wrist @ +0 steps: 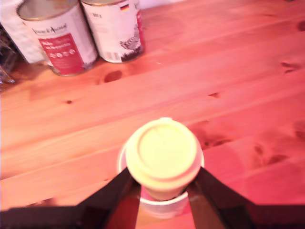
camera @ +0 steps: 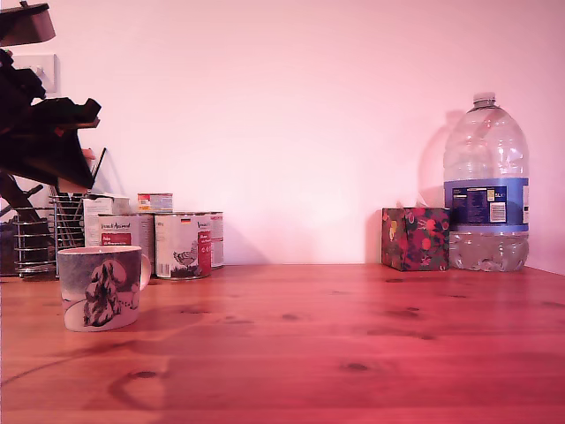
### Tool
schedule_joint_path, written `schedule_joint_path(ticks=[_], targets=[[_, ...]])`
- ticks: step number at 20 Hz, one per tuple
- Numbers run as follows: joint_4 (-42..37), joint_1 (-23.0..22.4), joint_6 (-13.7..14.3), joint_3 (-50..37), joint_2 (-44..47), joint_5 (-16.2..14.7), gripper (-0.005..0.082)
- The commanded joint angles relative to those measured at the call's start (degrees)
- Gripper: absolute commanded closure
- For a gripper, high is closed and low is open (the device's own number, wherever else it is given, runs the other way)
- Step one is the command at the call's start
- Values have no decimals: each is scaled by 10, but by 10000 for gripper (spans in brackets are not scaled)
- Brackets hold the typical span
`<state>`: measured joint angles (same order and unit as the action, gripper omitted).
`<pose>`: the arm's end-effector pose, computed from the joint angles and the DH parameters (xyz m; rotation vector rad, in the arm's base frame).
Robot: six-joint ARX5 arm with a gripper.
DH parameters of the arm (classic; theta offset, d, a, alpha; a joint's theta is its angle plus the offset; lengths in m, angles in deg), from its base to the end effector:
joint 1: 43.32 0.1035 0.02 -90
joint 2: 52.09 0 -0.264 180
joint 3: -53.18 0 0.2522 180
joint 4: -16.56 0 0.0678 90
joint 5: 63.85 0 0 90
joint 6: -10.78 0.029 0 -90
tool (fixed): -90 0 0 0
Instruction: Pick up the coffee capsules from the table one by one and drop them inside the nearest coffee cup
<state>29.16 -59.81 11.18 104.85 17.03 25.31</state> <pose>0.2399 -0.0715 0.2261 0.0784 0.5205 -0.2973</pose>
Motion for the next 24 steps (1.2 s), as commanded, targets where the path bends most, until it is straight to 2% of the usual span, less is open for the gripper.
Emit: schedule_joint_path(ticks=[1,8,21,24], targets=[[0,-1,7,-12,-1,-2,662],[61,5,12,48,80,-2,662],[249,30,10,216,193,-2,662],[289,31,0,243,215,-2,659]])
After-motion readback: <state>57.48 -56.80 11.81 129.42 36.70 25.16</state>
